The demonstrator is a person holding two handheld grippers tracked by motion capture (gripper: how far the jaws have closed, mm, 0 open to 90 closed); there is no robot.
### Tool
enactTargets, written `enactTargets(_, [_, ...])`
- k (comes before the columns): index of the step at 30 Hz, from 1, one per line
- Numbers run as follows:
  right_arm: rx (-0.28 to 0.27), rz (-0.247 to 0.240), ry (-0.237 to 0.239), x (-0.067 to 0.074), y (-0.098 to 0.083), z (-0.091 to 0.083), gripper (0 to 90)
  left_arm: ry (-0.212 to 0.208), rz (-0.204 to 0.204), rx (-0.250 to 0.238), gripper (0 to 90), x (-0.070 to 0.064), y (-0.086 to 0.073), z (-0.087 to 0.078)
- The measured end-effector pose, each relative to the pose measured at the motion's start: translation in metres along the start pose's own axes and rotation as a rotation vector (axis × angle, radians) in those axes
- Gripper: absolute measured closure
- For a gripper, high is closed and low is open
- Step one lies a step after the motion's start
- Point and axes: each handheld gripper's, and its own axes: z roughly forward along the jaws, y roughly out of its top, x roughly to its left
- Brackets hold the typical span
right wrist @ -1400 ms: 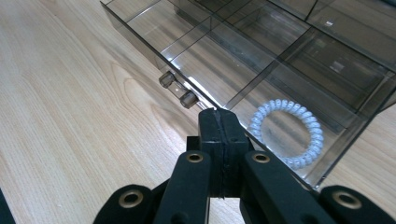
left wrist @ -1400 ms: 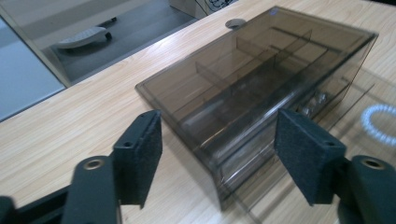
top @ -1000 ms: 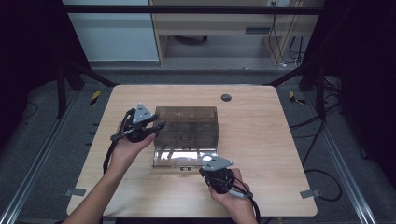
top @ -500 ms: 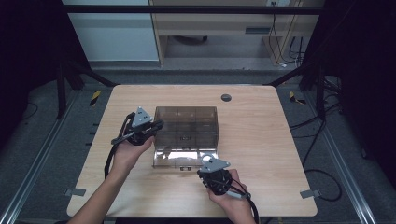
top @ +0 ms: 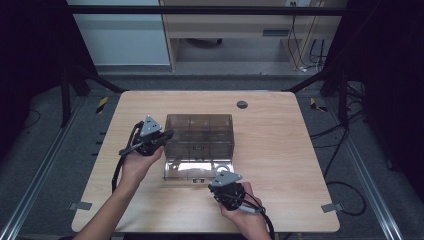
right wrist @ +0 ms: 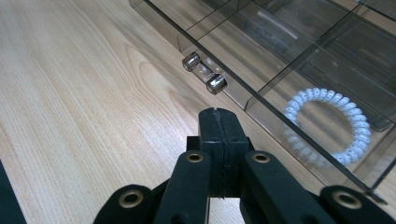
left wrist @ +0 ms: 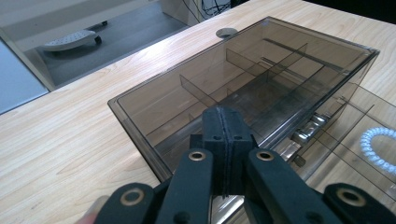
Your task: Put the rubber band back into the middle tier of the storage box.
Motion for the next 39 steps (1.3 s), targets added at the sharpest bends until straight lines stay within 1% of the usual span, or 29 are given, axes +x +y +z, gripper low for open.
enactTargets(2, [-0.002, 0.000, 0.000, 0.000, 0.000, 0.001, 90.0, 0.007, 0.005, 0.000, 88.5, 0.001, -0.001, 0.000])
enactTargets(5, [0.001, -0.002, 0.003, 0.001, 0.000, 0.002, 90.0, 0.010, -0.006, 0.001, 88.5, 0.004, -0.003, 0.001])
enactTargets(11, [0.006, -0.006, 0.003, 0.002, 0.000, 0.005, 90.0, 0.010, -0.007, 0.024, 88.5, 0.006, -0.008, 0.006])
enactTargets(12, [0.009, -0.004, 0.004, 0.002, 0.000, 0.005, 90.0, 0.011, -0.012, 0.022, 88.5, 0.006, -0.009, 0.007])
enactTargets(19, [0.008, -0.007, 0.001, 0.003, 0.001, 0.009, 90.0, 0.009, -0.007, 0.039, 88.5, 0.005, -0.011, 0.011])
enactTargets(23, [0.015, -0.011, -0.007, 0.003, 0.001, 0.012, 90.0, 0.007, -0.002, 0.049, 88.4, 0.004, -0.012, 0.013])
enactTargets(29, [0.015, 0.001, -0.030, 0.000, 0.003, 0.016, 90.0, 0.010, 0.003, 0.062, 88.3, 0.003, -0.013, 0.016])
enactTargets(38, [0.021, 0.004, -0.039, -0.003, 0.004, 0.022, 90.0, 0.012, 0.007, 0.064, 88.5, 0.002, -0.013, 0.016])
enactTargets(39, [0.022, 0.006, -0.042, -0.003, 0.004, 0.023, 90.0, 0.012, 0.016, 0.071, 88.6, 0.002, -0.013, 0.015])
